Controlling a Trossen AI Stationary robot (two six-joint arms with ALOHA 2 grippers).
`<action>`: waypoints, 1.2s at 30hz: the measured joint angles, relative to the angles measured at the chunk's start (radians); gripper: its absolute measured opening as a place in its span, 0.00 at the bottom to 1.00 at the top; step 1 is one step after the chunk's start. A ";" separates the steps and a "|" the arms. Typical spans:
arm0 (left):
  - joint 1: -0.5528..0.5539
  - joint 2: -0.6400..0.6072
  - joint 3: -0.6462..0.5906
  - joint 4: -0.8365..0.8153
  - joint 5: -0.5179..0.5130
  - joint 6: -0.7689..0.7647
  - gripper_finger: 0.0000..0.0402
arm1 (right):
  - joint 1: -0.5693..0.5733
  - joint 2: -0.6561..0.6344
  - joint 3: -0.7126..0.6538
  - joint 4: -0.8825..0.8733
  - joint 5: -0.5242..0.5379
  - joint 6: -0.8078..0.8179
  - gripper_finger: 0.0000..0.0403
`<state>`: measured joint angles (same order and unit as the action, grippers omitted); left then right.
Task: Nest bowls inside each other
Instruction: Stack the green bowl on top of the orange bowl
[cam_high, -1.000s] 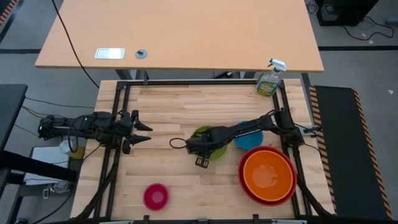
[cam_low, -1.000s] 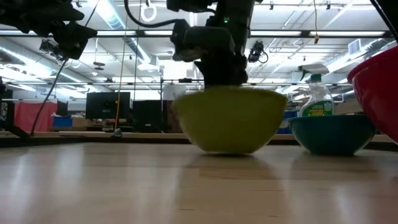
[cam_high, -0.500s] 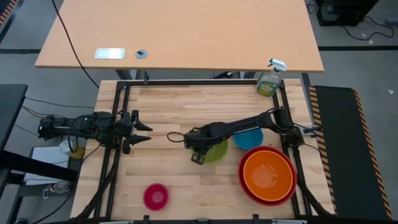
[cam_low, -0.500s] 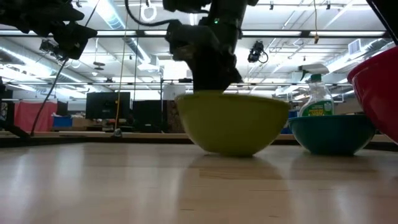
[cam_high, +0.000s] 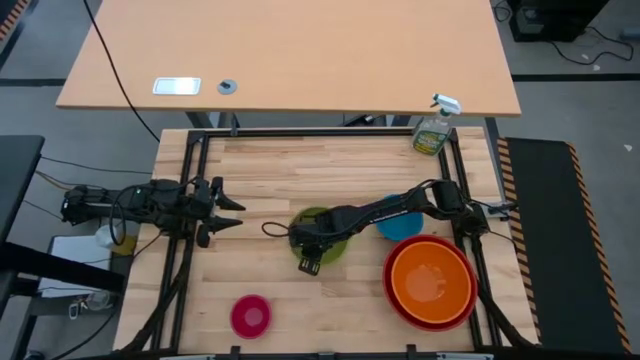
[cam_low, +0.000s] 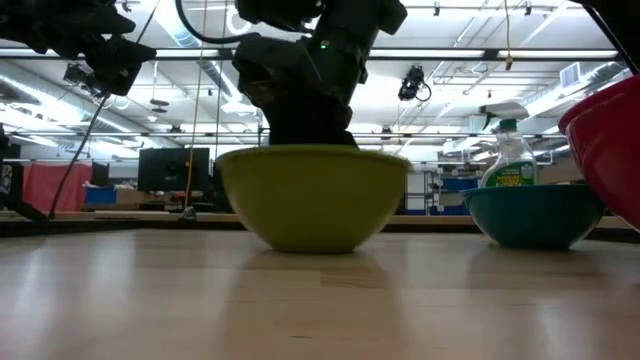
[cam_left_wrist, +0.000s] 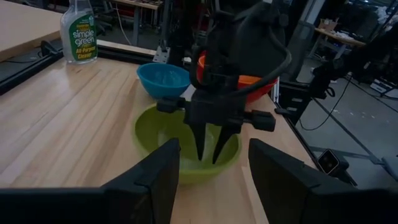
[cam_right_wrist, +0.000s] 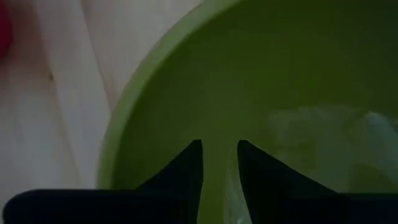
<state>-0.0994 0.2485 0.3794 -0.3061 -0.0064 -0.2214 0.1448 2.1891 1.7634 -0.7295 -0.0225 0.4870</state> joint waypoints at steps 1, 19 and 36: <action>0.000 0.000 0.000 0.000 0.000 0.000 0.48 | 0.000 0.000 0.000 0.001 0.002 0.000 0.27; 0.000 0.000 0.000 -0.001 0.000 0.000 0.48 | -0.080 -0.005 0.001 -0.297 0.106 -0.010 0.28; 0.000 0.000 0.000 -0.007 0.000 -0.004 0.48 | -0.242 -0.063 0.099 -0.446 0.162 -0.134 0.57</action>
<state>-0.0994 0.2485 0.3794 -0.3130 -0.0063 -0.2253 -0.0969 2.1262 1.8622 -1.1751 0.1395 0.3527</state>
